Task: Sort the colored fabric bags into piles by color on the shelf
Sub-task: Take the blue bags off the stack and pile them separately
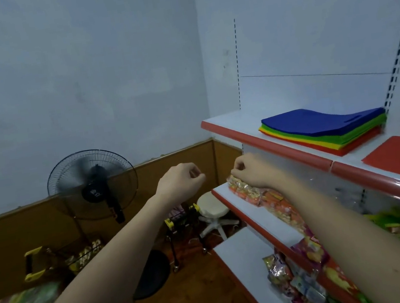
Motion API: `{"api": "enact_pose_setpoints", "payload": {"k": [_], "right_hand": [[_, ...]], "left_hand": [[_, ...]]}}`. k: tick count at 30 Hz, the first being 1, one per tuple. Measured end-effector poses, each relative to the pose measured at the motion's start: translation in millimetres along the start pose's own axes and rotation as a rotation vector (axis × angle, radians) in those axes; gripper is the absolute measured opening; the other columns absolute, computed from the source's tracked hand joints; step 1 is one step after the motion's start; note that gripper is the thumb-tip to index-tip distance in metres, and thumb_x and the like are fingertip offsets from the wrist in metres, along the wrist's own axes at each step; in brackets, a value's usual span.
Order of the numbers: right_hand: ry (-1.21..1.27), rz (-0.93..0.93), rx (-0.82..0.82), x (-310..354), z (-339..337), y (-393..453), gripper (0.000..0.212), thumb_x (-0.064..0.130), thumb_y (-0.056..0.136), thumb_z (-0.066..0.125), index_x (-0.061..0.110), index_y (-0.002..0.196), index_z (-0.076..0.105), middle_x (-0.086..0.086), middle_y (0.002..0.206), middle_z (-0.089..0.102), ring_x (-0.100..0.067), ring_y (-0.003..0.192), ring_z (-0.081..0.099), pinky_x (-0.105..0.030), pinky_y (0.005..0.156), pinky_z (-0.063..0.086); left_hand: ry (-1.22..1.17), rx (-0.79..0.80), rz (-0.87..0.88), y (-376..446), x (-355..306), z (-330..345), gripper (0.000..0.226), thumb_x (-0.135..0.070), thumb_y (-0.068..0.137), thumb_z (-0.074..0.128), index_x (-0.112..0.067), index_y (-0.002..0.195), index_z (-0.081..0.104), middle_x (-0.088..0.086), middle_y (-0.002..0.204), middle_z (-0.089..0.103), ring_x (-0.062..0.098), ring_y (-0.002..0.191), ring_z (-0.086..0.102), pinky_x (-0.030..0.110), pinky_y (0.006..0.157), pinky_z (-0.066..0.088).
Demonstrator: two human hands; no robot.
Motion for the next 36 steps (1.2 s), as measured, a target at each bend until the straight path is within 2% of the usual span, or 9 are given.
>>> {"api": "enact_pose_setpoints", "payload": {"k": [4, 11, 15, 19, 24, 27, 30, 33, 36], "right_hand": [[0.019, 0.047, -0.012, -4, 14, 31, 0.017, 0.034, 0.095, 0.055, 0.025, 0.081, 0.062, 0.003, 0.080, 0.065, -0.011, 0.075, 0.063, -0.036, 0.072, 0.057], [0.018, 0.134, -0.074, -34, 7, 82, 0.017, 0.033, 0.095, 0.055, 0.023, 0.083, 0.064, 0.004, 0.081, 0.065, -0.011, 0.074, 0.061, -0.031, 0.062, 0.051], [0.059, 0.188, -0.160, -69, -13, 110, 0.019, 0.030, 0.095, 0.053, 0.019, 0.084, 0.063, 0.001, 0.083, 0.065, -0.016, 0.075, 0.061, -0.041, 0.070, 0.053], [0.105, 0.268, -0.332, -104, -37, 127, 0.018, 0.027, 0.095, 0.050, 0.016, 0.090, 0.063, -0.003, 0.084, 0.066, -0.025, 0.079, 0.062, -0.043, 0.071, 0.051], [0.101, 0.369, -0.625, -148, -72, 118, 0.012, 0.020, 0.096, 0.050, 0.019, 0.101, 0.061, 0.003, 0.090, 0.063, -0.015, 0.073, 0.057, -0.035, 0.068, 0.048], [0.076, 0.447, -0.900, -173, -96, 99, 0.013, 0.011, 0.093, 0.050, 0.019, 0.098, 0.060, 0.004, 0.092, 0.058, -0.010, 0.064, 0.049, -0.029, 0.063, 0.042], [0.035, 0.609, -1.165, -202, -115, 80, 0.017, 0.002, 0.088, 0.051, 0.013, 0.094, 0.062, -0.004, 0.097, 0.060, -0.020, 0.083, 0.055, -0.036, 0.078, 0.048], [-0.021, 0.840, -1.121, -230, -113, 76, 0.014, 0.013, 0.090, 0.058, 0.008, 0.103, 0.062, -0.014, 0.109, 0.057, -0.032, 0.101, 0.055, -0.048, 0.089, 0.049], [0.017, 0.979, -1.100, -245, -98, 79, 0.020, 0.018, 0.091, 0.062, 0.006, 0.107, 0.061, -0.018, 0.114, 0.057, -0.036, 0.108, 0.053, -0.050, 0.094, 0.047]], "left_hand": [[-0.030, 0.046, 0.060, 42, 20, 10, 0.021, -0.042, 0.093, 0.056, -0.026, 0.103, 0.066, -0.012, 0.093, 0.064, 0.001, 0.081, 0.059, 0.019, 0.061, 0.048], [-0.137, 0.000, 0.198, 133, 15, 45, 0.019, -0.037, 0.094, 0.057, -0.024, 0.102, 0.068, -0.011, 0.094, 0.065, 0.003, 0.083, 0.059, 0.022, 0.068, 0.054], [-0.242, 0.048, 0.281, 193, -7, 70, 0.018, -0.033, 0.095, 0.056, -0.021, 0.100, 0.069, -0.010, 0.093, 0.066, 0.003, 0.085, 0.059, 0.025, 0.072, 0.054], [-0.385, 0.161, 0.335, 249, -33, 92, 0.016, -0.031, 0.097, 0.058, -0.019, 0.100, 0.068, -0.008, 0.093, 0.066, 0.006, 0.086, 0.061, 0.019, 0.068, 0.048], [-0.515, 0.197, 0.358, 311, -61, 125, 0.014, -0.026, 0.095, 0.058, -0.018, 0.098, 0.069, -0.010, 0.092, 0.067, 0.004, 0.084, 0.060, 0.017, 0.067, 0.044], [-0.591, 0.213, 0.353, 335, -79, 148, 0.011, -0.023, 0.093, 0.059, -0.018, 0.095, 0.069, -0.011, 0.089, 0.066, 0.005, 0.082, 0.060, 0.017, 0.065, 0.042], [-0.603, 0.191, 0.348, 360, -94, 168, 0.013, -0.027, 0.089, 0.059, -0.022, 0.099, 0.067, -0.008, 0.098, 0.065, 0.013, 0.090, 0.062, 0.029, 0.073, 0.049], [-0.588, 0.170, 0.368, 379, -107, 187, 0.030, -0.035, 0.089, 0.059, -0.024, 0.117, 0.063, -0.002, 0.117, 0.058, 0.019, 0.105, 0.056, 0.039, 0.087, 0.050], [-0.561, 0.219, 0.409, 388, -116, 208, 0.042, -0.037, 0.091, 0.058, -0.018, 0.128, 0.060, 0.004, 0.131, 0.053, 0.022, 0.115, 0.054, 0.041, 0.097, 0.048]]}}
Point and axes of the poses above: each hand's wrist, its own y-axis towards the middle knuckle, its own z-axis out of the palm, x = y × z, the point moved 3 cm from there along y, towards the middle knuckle
